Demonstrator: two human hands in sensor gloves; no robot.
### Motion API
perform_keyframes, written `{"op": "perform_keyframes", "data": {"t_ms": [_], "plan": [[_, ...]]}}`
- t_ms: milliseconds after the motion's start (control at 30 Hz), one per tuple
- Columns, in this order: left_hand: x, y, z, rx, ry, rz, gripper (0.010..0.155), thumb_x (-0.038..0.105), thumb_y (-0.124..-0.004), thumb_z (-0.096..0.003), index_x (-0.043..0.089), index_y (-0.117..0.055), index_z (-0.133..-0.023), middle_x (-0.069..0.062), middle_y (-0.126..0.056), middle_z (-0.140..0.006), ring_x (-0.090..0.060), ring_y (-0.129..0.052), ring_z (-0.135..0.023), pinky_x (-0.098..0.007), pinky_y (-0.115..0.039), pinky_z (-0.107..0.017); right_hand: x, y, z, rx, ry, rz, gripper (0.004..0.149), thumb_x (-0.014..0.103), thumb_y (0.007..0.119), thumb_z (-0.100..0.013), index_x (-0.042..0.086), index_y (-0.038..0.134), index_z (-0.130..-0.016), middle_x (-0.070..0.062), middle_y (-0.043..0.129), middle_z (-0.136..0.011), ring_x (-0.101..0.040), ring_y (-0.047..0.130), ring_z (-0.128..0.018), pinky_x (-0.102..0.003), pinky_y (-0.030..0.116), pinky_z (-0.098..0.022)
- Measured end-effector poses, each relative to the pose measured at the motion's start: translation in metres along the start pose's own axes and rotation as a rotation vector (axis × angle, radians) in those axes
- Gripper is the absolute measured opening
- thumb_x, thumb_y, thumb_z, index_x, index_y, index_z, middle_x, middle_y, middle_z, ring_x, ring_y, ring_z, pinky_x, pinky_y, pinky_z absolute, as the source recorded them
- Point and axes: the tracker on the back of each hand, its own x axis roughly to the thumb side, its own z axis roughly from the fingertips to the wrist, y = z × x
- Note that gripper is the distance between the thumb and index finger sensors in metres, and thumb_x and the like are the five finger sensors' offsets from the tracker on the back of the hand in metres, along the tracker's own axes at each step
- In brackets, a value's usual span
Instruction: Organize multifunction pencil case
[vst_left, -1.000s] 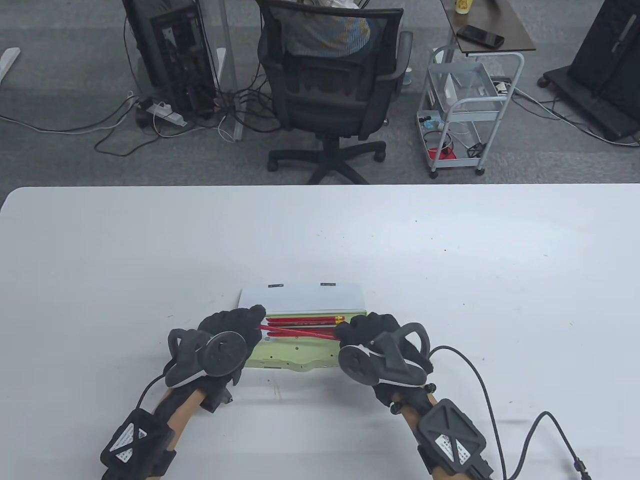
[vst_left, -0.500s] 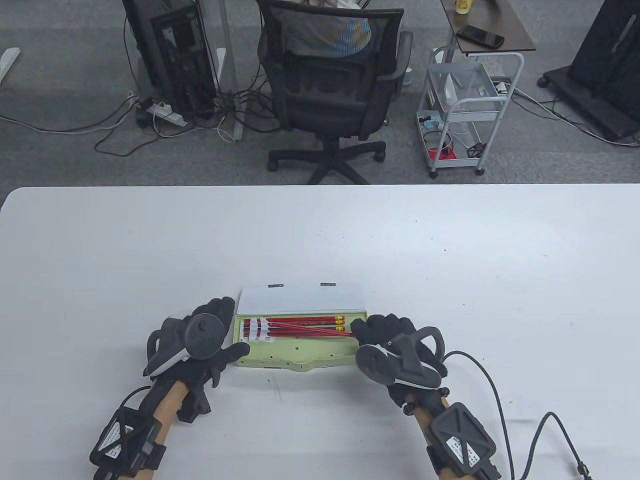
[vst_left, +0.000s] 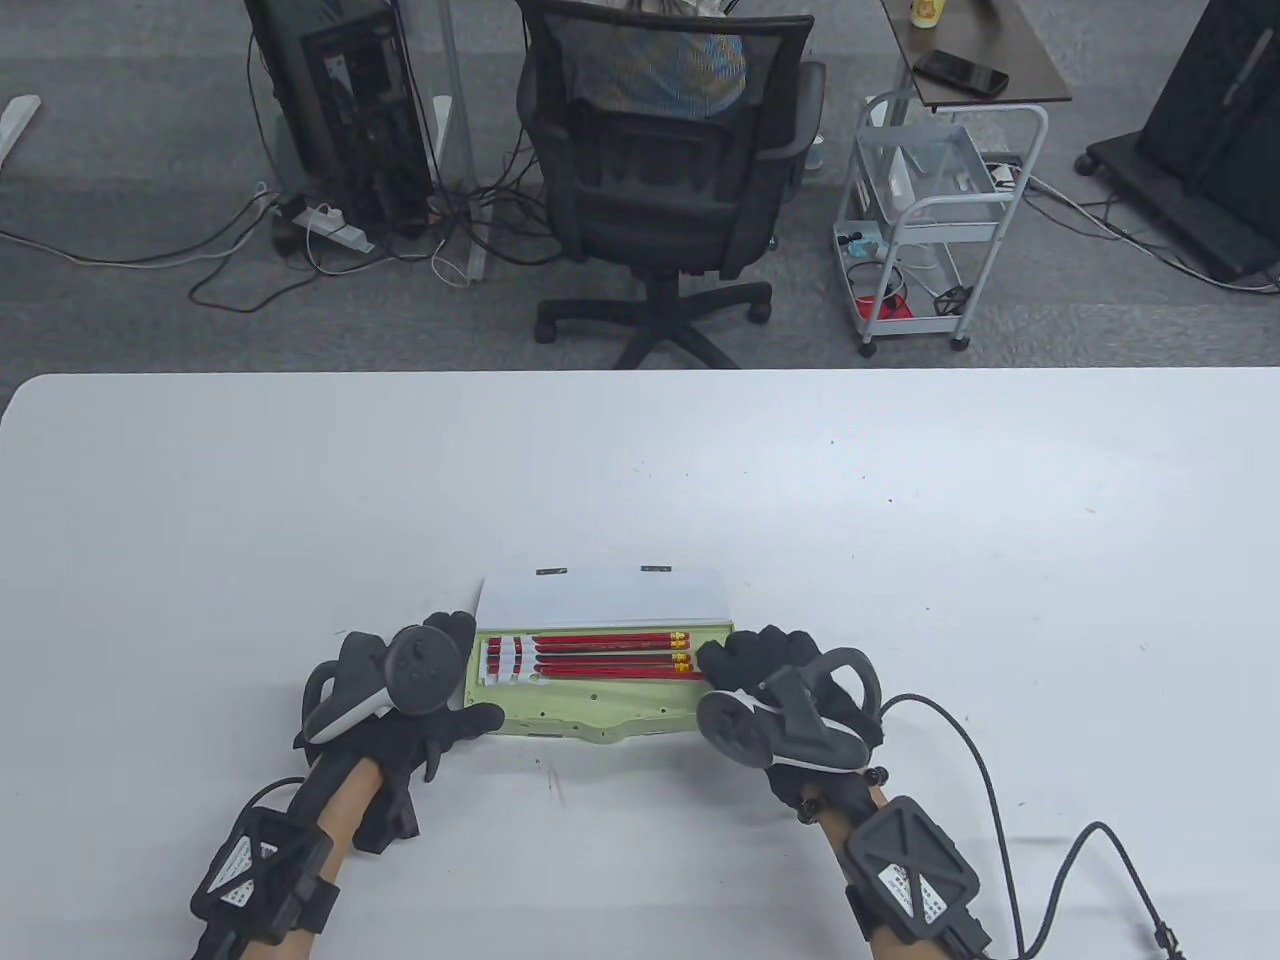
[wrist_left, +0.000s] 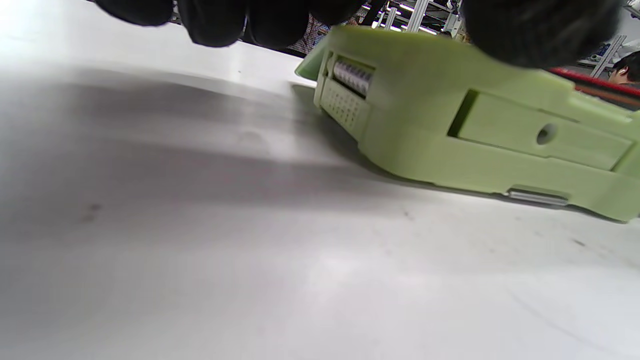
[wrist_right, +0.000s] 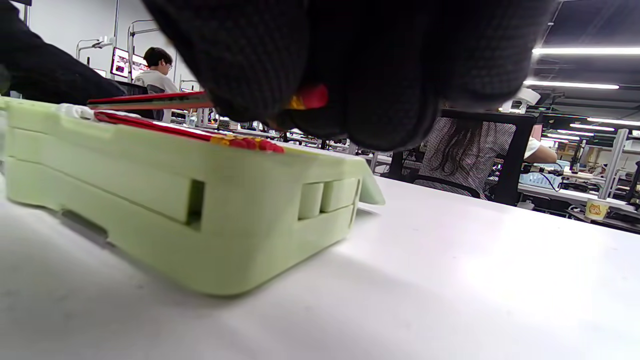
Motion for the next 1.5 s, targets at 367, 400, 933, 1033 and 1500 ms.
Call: {"op": "perform_keyframes", "data": {"t_ms": [367,400,933,1033,1500], "plan": [[0.001,0.000,0.000,-0.017,-0.003,-0.002,0.099,0.062,-0.070,-0.0342,0.014,-0.034,-0.113,-0.020,-0.047,-0.121,-0.051,-0.056,-0.108,-0.072,-0.052,-0.070,0.016,0.001,-0.006,-0.009,-0.024,0.054,0.042,0.027,0.085,-0.047,0.018,0.086,-0.088,-0.012,0.090,-0.080,-0.033,0.097,-0.064,-0.053,0.084,-0.056],[0.001,0.000,0.000,-0.016,-0.002,-0.005,0.099,0.062,-0.070,-0.0342,0.014,-0.035,-0.113,-0.020,-0.047,-0.121,-0.051,-0.056,-0.108,-0.072,-0.053,-0.070,0.018,0.001,-0.006,-0.005,-0.026,0.064,0.041,0.027,0.085,-0.047,0.019,0.087,-0.088,-0.012,0.090,-0.079,-0.033,0.097,-0.064,-0.053,0.084,-0.056],[0.001,0.000,-0.001,-0.018,0.003,-0.019,0.099,0.062,-0.070,-0.0346,0.014,-0.034,-0.113,-0.021,-0.047,-0.121,-0.052,-0.057,-0.107,-0.072,-0.053,-0.070,0.023,0.008,-0.012,-0.038,-0.055,0.070,0.043,0.025,0.090,-0.045,0.014,0.083,-0.086,-0.009,0.092,-0.077,-0.031,0.099,-0.064,-0.051,0.085,-0.056],[0.002,-0.001,-0.001,-0.018,0.003,-0.020,0.099,0.062,-0.069,-0.0347,0.014,-0.034,-0.113,-0.021,-0.048,-0.121,-0.052,-0.057,-0.107,-0.072,-0.053,-0.070,0.023,0.008,-0.013,-0.050,-0.051,0.070,0.043,0.026,0.090,-0.045,0.014,0.084,-0.085,-0.008,0.094,-0.076,-0.030,0.100,-0.063,-0.050,0.086,-0.055],[0.002,-0.001,-0.001,-0.020,0.004,-0.018,0.098,0.062,-0.069,-0.0348,0.014,-0.034,-0.113,-0.021,-0.048,-0.121,-0.052,-0.058,-0.107,-0.072,-0.054,-0.070,0.017,0.004,-0.011,-0.051,-0.034,0.022,0.045,0.032,0.084,-0.048,0.012,0.082,-0.089,-0.009,0.093,-0.079,-0.031,0.099,-0.067,-0.052,0.084,-0.057]]}}
